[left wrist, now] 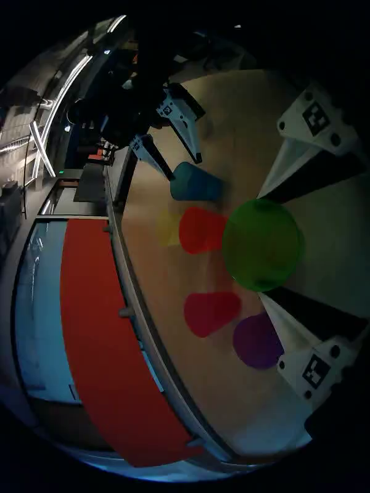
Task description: Pour water
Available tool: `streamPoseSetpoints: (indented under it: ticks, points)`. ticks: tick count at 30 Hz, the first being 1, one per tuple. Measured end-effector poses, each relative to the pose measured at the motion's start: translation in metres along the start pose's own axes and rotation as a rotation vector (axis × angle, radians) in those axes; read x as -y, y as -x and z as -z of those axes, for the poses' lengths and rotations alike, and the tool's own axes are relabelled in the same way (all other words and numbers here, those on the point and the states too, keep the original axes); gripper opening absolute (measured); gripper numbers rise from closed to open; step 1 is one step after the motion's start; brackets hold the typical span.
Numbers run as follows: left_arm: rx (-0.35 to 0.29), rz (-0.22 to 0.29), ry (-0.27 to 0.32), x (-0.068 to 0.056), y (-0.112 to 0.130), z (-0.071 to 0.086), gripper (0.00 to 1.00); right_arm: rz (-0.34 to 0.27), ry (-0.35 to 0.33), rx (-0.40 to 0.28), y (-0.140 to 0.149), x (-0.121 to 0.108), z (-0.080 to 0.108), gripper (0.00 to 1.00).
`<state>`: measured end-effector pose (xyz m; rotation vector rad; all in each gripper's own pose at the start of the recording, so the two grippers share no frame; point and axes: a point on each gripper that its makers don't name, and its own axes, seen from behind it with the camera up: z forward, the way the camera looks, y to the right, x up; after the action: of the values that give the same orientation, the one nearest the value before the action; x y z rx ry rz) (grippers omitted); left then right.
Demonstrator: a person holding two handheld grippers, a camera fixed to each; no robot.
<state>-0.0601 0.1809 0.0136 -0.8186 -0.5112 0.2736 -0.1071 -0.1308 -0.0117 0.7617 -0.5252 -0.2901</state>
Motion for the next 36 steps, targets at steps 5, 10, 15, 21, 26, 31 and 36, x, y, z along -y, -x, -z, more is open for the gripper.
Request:
streamPoseSetpoints:
  ticks: [5,10,15,21,26,31,36]
  points:
    - [-0.008,0.004,-0.006,0.001,-0.001,0.006,0.87,-0.003,-0.008,0.010,0.001,0.001,-0.011,1.00]
    - [-0.016,0.006,-0.010,0.002,-0.002,0.012,0.87,0.003,-0.012,0.018,0.000,0.002,-0.021,1.00]
    - [-0.020,0.011,-0.016,0.004,-0.002,0.017,0.87,0.013,-0.018,0.025,-0.001,0.004,-0.029,1.00]
    - [-0.024,0.019,-0.022,0.006,-0.001,0.021,0.87,0.021,-0.015,0.029,-0.002,0.005,-0.033,0.98]
    - [-0.028,0.023,-0.024,0.007,-0.001,0.022,0.87,0.021,-0.016,0.028,-0.002,0.004,-0.033,0.90]
    - [-0.032,0.025,-0.023,0.006,-0.001,0.023,0.87,0.014,-0.027,0.018,-0.002,0.007,-0.032,0.90]
    - [-0.038,0.031,-0.026,0.008,-0.003,0.024,0.87,0.009,-0.032,0.013,-0.003,0.008,-0.030,0.90]
